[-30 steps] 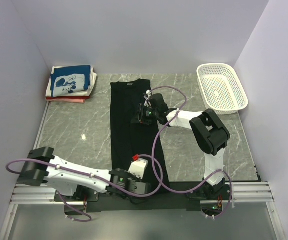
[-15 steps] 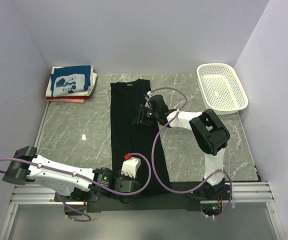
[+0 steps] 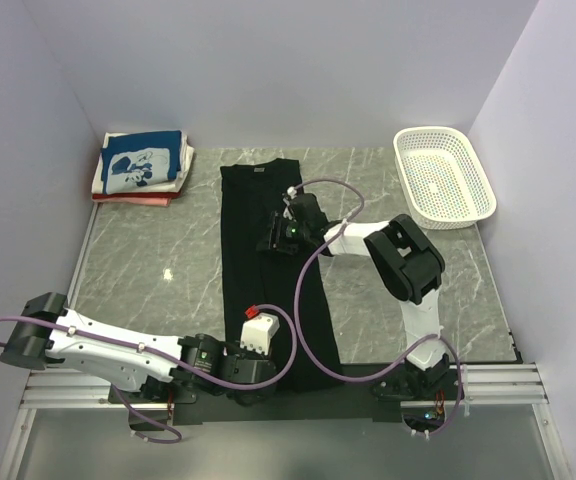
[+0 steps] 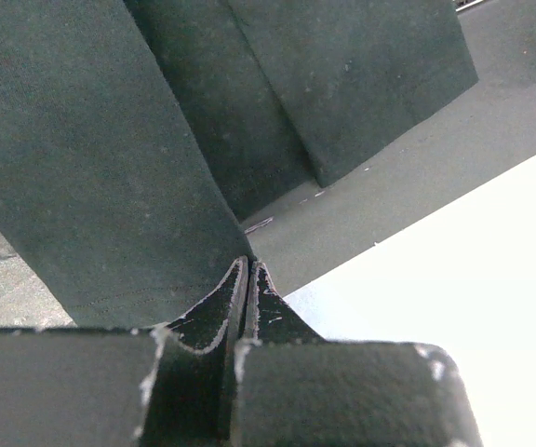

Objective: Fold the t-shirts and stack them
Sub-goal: Fold the tshirt

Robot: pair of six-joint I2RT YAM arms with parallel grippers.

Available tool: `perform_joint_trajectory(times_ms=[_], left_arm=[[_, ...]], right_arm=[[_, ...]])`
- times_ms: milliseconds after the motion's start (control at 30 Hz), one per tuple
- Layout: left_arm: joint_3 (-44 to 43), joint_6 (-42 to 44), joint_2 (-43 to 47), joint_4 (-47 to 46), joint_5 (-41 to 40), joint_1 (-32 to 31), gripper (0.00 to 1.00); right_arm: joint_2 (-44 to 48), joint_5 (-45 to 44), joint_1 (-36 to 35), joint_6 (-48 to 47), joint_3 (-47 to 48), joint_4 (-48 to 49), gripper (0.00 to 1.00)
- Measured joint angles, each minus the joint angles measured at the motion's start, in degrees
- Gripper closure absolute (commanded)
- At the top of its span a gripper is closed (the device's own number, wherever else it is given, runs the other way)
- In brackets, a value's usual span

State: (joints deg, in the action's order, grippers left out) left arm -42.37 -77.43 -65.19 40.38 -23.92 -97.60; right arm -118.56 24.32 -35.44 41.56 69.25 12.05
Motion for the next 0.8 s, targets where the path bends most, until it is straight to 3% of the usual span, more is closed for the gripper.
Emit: perform_joint_trajectory(times_ms=[233, 433, 600, 800], left_arm=[[1.2, -0.1, 0.3, -0.6, 0.0, 0.0, 0.99], [2.3, -0.3, 2.1, -0.7, 0.0, 0.0, 0.99], [2.5, -0.2, 2.8, -0.7, 0.0, -0.1, 0.99], [2.6, 0.0, 2.9, -0.9, 0.0, -0.1, 0.99]], right_arm=[[-1.9, -1.7, -0.2, 2.1, 2.1, 1.0, 0.55], [-2.7, -3.9, -0.2, 4.1, 2.5, 1.7, 0.69], [-2.8, -5.8, -0.2, 5.3, 2.5, 1.7, 0.89], [-2.7, -7.3, -0.2, 5.5, 2.5, 1.0, 0.94]])
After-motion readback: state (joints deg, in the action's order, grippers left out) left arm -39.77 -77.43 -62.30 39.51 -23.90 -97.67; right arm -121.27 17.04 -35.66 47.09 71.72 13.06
